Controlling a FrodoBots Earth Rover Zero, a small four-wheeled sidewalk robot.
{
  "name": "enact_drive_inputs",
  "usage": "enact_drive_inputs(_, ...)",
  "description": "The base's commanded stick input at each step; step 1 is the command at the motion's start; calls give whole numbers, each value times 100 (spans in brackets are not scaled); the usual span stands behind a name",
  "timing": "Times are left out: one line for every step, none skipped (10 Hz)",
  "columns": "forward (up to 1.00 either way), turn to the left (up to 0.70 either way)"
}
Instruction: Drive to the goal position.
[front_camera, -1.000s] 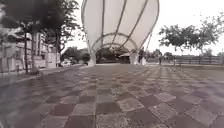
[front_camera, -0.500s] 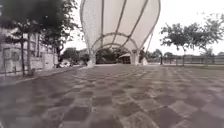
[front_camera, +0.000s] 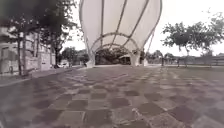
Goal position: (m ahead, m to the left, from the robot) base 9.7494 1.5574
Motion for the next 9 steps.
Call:
enact_drive_inputs(100, 31)
enact_drive_inputs(100, 0)
enact_drive_inputs(100, 0)
enact_drive_inputs(100, 0)
enact_drive_inputs(100, 0)
enact_drive_inputs(100, 0)
enact_drive_inputs(100, 0)
enact_drive_inputs(100, 0)
enact_drive_inputs(100, 0)
